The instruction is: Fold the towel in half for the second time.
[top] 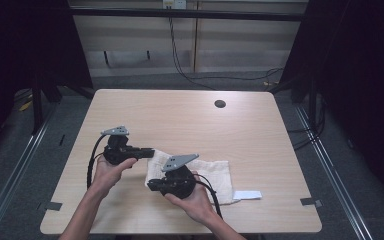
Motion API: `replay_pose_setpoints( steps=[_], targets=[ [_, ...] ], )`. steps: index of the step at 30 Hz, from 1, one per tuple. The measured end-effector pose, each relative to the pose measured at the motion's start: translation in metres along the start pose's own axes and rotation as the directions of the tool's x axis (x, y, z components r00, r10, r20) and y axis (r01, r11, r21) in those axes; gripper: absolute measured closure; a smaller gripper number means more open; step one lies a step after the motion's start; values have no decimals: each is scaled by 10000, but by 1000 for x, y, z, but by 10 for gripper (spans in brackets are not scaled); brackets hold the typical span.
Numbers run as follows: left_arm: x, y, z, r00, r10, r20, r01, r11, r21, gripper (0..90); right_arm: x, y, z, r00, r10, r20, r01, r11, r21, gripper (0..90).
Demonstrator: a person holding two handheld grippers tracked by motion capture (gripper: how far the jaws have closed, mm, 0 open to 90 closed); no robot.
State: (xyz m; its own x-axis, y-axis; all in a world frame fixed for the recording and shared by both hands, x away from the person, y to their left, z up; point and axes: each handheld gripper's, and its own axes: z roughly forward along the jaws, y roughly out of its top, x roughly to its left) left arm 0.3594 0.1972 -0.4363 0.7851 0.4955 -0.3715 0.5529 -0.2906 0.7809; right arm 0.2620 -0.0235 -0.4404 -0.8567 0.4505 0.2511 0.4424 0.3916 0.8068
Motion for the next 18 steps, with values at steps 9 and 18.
replay_pose_setpoints(
  steps=[9, 18],
  targets=[
    [4, 6, -23, 9996, -212, -198, 202, 9986, -493, 860, 7, 21, 3, 9999, -59, -100, 55, 9993, -378, 862],
    [9, 15, -42, 9987, -234, -446, 217, 9990, -392, 860, 14, 42, 5, 9998, -168, -87, 158, 9944, -1042, 864]
  ],
)
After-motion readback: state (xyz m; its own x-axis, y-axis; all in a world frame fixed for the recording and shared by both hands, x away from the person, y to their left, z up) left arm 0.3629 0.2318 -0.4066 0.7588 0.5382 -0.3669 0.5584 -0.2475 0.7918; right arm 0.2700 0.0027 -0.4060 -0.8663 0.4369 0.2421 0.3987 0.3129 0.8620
